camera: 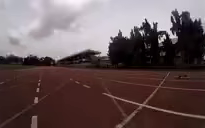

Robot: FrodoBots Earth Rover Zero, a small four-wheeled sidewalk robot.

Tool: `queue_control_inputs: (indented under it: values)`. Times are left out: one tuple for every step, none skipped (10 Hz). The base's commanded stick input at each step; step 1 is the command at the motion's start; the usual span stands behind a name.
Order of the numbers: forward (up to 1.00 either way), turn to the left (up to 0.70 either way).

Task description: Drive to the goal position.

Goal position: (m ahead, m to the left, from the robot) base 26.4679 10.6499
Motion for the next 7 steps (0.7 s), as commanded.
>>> queue_control_inputs:
  values:
    - [0.7,0.0]
    - [0.7,0.0]
    - [0.7,0.0]
    - [0.7,0.0]
    - [0.7,0.0]
    - [0.7,0.0]
    - [0.7,0.0]
